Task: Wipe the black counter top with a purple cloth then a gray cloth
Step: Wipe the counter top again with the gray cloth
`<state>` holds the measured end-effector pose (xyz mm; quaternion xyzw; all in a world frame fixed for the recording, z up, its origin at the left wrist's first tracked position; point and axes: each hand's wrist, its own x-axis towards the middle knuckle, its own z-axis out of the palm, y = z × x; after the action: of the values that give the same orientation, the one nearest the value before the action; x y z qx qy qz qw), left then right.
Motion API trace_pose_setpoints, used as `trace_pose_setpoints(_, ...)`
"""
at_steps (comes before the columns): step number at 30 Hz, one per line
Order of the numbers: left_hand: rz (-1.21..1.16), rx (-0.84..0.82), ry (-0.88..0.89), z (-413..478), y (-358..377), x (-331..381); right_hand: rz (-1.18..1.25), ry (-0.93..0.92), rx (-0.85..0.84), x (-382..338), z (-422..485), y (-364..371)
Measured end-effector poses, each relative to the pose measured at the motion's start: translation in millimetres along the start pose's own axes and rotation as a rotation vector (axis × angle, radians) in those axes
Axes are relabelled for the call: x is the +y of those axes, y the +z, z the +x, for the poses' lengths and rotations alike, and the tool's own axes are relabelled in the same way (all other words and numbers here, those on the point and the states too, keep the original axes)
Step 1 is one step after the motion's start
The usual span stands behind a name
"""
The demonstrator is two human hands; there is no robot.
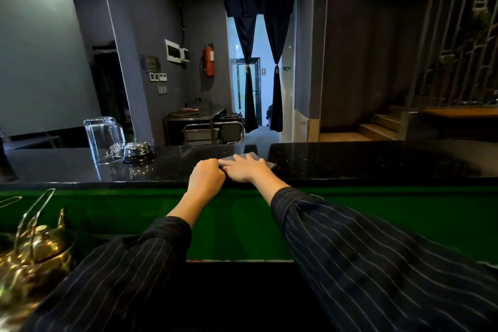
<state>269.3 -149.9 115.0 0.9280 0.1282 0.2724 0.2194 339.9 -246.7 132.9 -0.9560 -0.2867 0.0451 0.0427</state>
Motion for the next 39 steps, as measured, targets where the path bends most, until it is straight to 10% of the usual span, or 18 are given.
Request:
trace_pose_setpoints(21,0.268,-0.451,0.26,-13.9,95.8,196.8,0.011,0.216,0.033,224.4,-119.2,-20.6)
trace_pose_setpoints(39,0.282,-0.301,0.074,8.9,123.9,193.1,0.037,0.495,0.031,357.8,-71.4,-46.0)
